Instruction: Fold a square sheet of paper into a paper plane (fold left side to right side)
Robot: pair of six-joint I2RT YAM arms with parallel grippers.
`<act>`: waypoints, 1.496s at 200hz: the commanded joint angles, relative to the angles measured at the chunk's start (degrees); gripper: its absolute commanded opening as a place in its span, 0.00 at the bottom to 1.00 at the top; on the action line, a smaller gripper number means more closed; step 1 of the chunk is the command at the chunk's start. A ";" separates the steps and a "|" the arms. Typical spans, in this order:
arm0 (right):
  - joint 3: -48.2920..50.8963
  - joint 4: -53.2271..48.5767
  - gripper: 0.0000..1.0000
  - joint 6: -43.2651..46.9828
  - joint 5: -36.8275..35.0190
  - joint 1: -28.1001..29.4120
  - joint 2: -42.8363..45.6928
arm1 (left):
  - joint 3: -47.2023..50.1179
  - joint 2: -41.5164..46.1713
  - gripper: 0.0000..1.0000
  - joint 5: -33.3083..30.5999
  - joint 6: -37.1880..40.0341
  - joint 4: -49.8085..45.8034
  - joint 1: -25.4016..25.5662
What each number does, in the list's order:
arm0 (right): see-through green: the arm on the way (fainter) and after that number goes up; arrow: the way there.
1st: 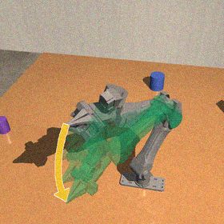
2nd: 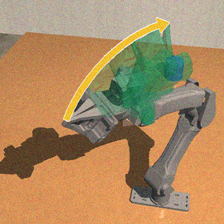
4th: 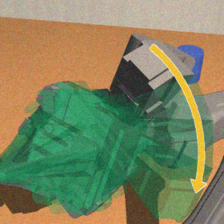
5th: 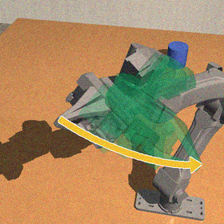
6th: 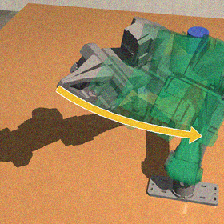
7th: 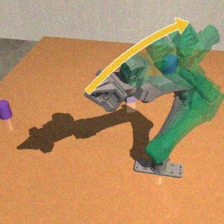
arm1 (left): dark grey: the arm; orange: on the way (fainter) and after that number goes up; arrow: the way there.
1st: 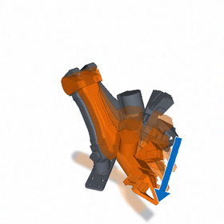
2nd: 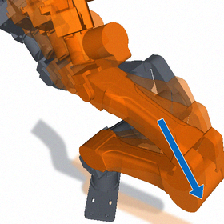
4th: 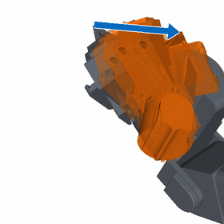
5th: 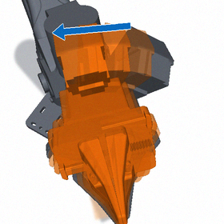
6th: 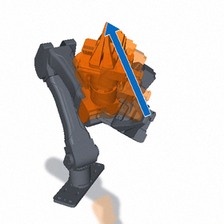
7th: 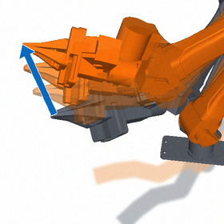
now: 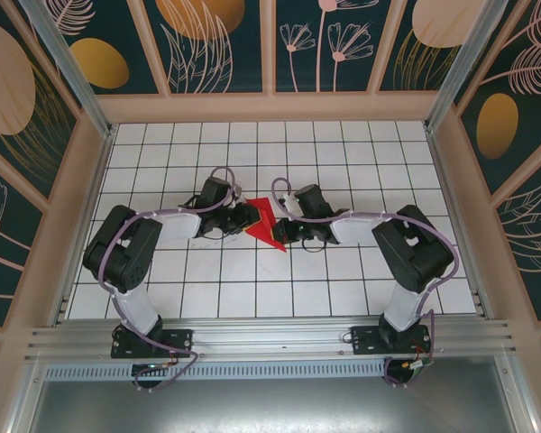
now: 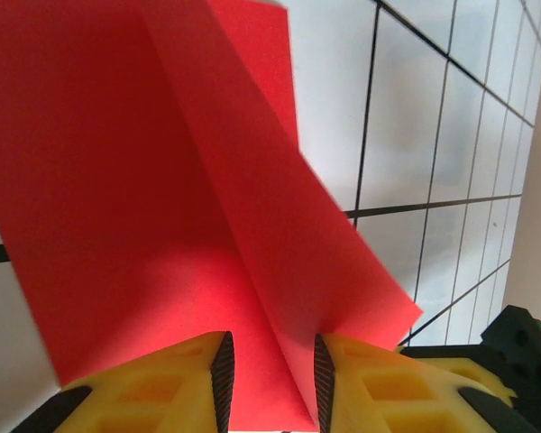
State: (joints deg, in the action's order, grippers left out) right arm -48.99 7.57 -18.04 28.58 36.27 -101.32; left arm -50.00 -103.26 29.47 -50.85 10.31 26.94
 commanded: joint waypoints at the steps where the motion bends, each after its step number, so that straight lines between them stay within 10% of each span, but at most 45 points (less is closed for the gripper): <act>1: -0.14 2.27 0.00 -1.64 2.98 -0.58 -0.85 | -2.38 -1.55 0.34 0.66 0.21 1.60 0.48; 144: 0.02 2.98 0.03 -3.23 4.76 -1.84 -2.70 | -5.02 -6.55 0.37 -2.20 1.17 -2.63 1.26; 299: -3.26 3.16 0.36 -5.45 8.68 -6.65 -1.13 | -4.93 -7.85 0.37 -4.18 2.03 -4.44 1.24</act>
State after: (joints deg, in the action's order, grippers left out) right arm -49.45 10.28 -22.02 35.27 29.78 -100.55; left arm -54.83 -109.25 28.01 -50.61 8.71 27.83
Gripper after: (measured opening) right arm 0.357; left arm 0.374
